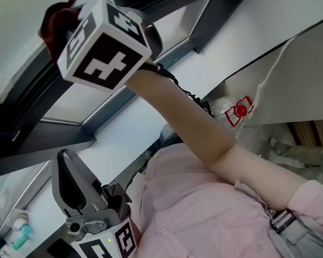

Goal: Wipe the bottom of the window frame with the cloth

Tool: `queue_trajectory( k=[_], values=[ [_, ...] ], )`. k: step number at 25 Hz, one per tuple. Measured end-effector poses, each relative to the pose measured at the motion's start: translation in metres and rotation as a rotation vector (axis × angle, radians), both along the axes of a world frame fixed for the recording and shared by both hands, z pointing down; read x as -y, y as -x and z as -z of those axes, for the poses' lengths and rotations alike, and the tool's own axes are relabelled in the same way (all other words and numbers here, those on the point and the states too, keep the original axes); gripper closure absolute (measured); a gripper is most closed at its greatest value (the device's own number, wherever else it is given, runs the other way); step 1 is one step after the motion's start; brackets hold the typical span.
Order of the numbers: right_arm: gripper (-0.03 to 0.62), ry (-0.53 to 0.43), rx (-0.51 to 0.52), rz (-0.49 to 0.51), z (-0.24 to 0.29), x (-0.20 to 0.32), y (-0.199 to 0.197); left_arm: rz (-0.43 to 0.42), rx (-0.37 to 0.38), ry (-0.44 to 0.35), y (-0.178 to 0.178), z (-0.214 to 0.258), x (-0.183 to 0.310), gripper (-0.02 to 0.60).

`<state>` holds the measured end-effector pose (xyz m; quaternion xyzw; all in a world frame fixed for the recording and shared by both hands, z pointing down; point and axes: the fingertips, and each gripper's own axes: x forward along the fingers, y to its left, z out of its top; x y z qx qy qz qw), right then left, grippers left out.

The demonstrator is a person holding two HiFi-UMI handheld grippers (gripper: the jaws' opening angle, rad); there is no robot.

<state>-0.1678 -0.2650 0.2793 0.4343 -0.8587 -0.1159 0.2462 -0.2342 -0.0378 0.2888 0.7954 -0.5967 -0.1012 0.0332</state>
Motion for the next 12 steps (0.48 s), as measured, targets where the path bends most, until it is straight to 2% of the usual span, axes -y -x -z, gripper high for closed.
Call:
queue_trajectory(
  k=[12],
  values=[
    [0.542, 0.002, 0.004, 0.004, 0.0022, 0.0002, -0.0011, -0.013, -0.009, 0.008, 0.0018, -0.0008, 0.0043, 0.581]
  ],
)
